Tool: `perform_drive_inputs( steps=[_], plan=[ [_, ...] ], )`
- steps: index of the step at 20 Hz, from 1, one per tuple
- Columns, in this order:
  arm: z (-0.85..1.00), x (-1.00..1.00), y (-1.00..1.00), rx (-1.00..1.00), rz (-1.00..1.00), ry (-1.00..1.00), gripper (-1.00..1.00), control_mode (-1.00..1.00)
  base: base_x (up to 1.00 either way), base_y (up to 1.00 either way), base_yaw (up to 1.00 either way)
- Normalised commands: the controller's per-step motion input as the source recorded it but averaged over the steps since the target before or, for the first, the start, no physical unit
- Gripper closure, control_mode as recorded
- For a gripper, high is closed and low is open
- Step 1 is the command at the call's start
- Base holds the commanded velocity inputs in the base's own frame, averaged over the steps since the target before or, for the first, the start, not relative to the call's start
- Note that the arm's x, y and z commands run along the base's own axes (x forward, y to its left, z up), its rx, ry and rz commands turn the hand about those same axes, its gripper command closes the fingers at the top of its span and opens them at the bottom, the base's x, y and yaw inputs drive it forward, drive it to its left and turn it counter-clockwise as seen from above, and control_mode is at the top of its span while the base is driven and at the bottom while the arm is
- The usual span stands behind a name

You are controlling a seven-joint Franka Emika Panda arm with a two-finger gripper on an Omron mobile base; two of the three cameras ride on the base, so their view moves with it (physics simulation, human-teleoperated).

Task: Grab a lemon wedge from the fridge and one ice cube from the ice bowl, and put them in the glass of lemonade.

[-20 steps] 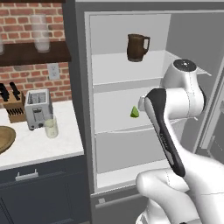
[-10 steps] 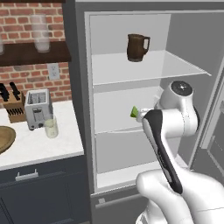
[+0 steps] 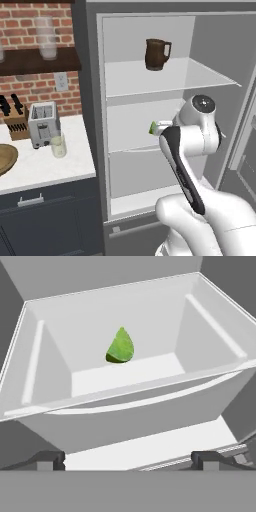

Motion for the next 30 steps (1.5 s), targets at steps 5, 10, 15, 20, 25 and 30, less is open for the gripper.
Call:
perform_drive_inputs(
  steps=[5,10,15,20,25,30],
  plan=[
    [-0.07,0.8,0.0,0.0,0.0,0.03,-1.0,-1.0,0.0,0.0,0.0],
    [-0.42,0.55,0.0,0.0,0.0,0.0,-1.0,-1.0,0.0,0.0,0.0],
    [-0.19,0.27,0.0,0.0,0.0,0.0,-1.0,-1.0,0.0,0.0,0.0],
    [-0.06,0.38,0.0,0.0,0.0,0.0,-1.0,-1.0,0.0,0.0,0.0],
    [-0.24,0.37,0.0,0.0,0.0,0.0,-1.0,-1.0,0.0,0.0,0.0],
    [-0.26,0.07,-0.01,0.0,0.0,0.0,-1.0,-1.0,0.0,0.0,0.0]
  ],
)
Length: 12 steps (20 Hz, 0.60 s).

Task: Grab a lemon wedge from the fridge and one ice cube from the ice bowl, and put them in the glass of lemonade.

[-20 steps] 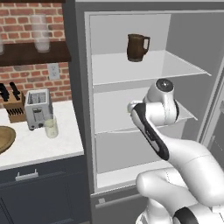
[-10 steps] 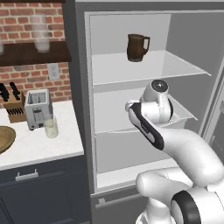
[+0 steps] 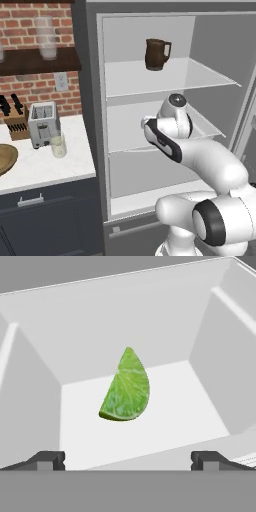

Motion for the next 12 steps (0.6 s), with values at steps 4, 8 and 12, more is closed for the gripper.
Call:
perform_drive_inputs(
  steps=[4,8,12],
  plan=[
    [-0.06,0.08,0.0,0.0,0.0,0.0,-1.0,-1.0,0.0,0.0,0.0],
    [0.0,0.11,0.0,0.0,0.0,0.01,-1.0,-1.0,0.0,0.0,0.0],
    [0.0,0.34,-0.01,0.0,0.0,0.06,-1.0,-1.0,0.0,0.0,0.0]
  ],
)
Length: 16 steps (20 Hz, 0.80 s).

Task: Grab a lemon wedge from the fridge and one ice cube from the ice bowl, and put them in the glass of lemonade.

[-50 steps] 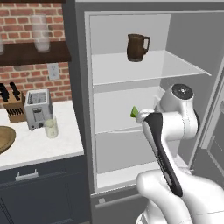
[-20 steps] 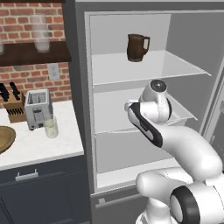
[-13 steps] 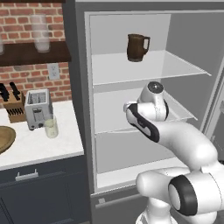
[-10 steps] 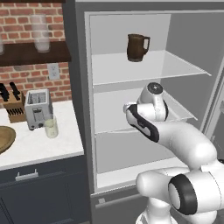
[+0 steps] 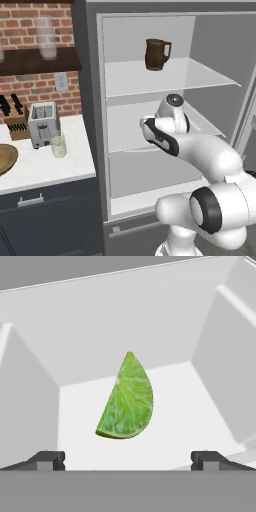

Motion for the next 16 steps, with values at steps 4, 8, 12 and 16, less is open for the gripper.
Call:
perform_drive_inputs(
  steps=[4,8,12,16],
  plan=[
    [-0.03,0.36,0.0,0.0,0.0,0.09,-1.0,-1.0,0.0,0.0,0.0],
    [-0.06,0.33,-0.01,0.0,0.0,0.07,-1.0,-1.0,0.0,0.0,0.0],
    [-0.14,0.23,0.0,0.0,0.0,0.02,-1.0,-1.0,0.0,0.0,0.0],
    [-0.33,0.19,-0.03,0.0,0.0,0.0,-1.0,-1.0,0.0,0.0,0.0]
  ],
)
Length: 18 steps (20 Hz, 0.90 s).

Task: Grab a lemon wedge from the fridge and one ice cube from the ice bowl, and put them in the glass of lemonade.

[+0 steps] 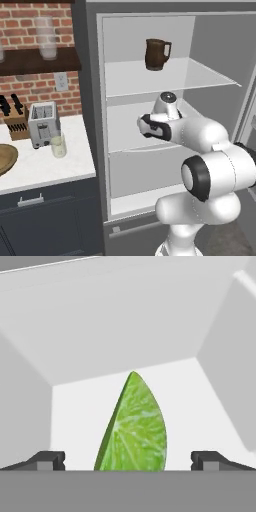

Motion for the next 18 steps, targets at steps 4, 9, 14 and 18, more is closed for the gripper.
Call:
perform_drive_inputs(
  steps=[4,9,14,18],
  plan=[
    [-0.31,0.15,-0.01,0.0,0.0,0.0,-1.0,-1.0,0.0,0.0,0.0],
    [-0.04,0.09,0.0,0.0,0.0,0.0,-1.0,-1.0,0.0,0.0,0.0],
    [-0.07,0.01,0.0,0.0,0.0,0.0,-1.0,-1.0,0.0,0.0,0.0],
    [-0.16,0.0,0.0,0.0,0.0,0.01,-1.0,-1.0,0.0,0.0,0.0]
  ],
)
